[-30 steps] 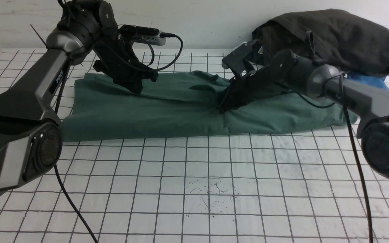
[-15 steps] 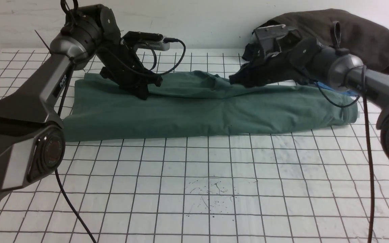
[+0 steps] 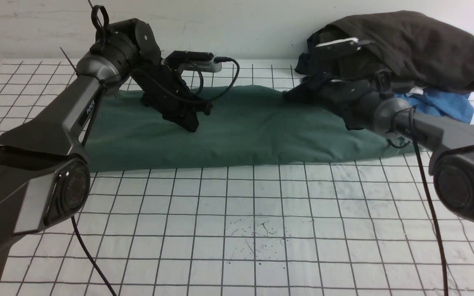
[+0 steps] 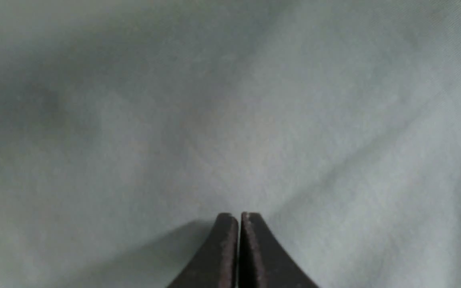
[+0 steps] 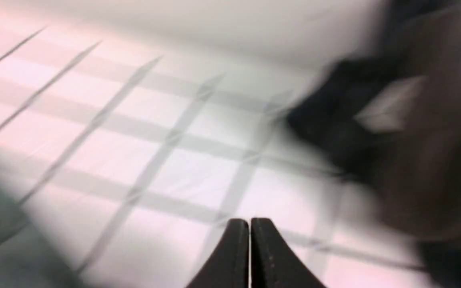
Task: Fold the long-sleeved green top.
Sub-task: Use both arms to drag the lower edge of the fabric forward and fold it over the upper edge, then use the right arm to clamp the right edge of the fabric
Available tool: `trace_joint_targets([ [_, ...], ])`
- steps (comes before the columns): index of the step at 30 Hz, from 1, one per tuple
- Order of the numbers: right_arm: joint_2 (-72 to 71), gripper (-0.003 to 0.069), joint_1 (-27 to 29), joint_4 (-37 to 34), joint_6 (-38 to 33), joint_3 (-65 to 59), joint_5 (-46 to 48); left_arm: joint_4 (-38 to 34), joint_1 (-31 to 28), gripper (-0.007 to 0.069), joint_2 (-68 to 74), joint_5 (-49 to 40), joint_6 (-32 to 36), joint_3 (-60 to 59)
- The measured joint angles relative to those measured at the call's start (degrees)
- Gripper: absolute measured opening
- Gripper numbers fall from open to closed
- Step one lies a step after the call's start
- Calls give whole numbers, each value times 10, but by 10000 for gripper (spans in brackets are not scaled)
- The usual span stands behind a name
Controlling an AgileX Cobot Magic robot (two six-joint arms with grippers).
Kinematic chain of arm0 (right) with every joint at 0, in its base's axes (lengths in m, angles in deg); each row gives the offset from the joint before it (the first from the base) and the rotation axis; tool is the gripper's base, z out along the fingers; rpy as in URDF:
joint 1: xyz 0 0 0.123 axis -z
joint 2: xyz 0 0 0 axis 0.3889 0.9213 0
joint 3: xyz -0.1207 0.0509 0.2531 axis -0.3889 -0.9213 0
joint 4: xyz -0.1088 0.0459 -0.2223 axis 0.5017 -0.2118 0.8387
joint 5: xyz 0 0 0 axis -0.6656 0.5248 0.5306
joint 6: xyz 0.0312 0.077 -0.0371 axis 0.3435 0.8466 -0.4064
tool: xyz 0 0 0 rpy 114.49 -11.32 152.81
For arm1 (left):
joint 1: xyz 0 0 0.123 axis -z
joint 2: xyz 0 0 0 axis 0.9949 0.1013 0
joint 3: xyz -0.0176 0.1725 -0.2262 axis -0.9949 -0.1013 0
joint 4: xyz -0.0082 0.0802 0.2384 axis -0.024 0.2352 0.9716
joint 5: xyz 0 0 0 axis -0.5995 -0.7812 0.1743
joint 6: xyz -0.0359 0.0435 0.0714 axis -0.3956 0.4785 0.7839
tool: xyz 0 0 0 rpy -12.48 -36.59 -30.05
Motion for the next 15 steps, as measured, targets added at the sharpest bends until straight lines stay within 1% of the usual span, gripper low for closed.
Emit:
trace_joint_targets([
  [1,-9,0,13,-66,-37,0,-7,0,0,-8,1,28,0,0],
  [2,-10,0,14,-66,-41,0,-4,0,0,-8,1,38,0,0],
  [3,-23,1,25,-100,-72,-1,31,2,0,-8,3,74,0,0],
  [4,-35,2,33,-108,-95,-1,90,6,0,-8,7,107,0,0],
  [6,-56,2,42,-89,-99,-1,186,18,-1,-8,11,141,-4,0],
  [8,-78,3,48,-23,-58,-1,281,36,-3,-8,12,141,-9,0],
  [9,-86,3,49,-12,-40,-1,291,37,-3,-8,12,139,-9,0],
  [10,-109,3,54,123,66,0,380,60,-5,-8,7,114,-10,1],
  [11,-112,3,54,123,80,0,389,66,-7,-8,5,106,-10,2],
  [12,-133,3,58,262,194,0,466,95,-10,-8,-5,60,-8,9],
  [13,-144,3,60,352,265,0,513,115,-13,-8,-13,30,-5,15],
  [14,-151,3,63,439,307,0,550,130,-17,-8,-18,16,-4,21],
  [15,-157,3,65,489,376,0,584,144,-20,-8,-25,5,-3,26],
])
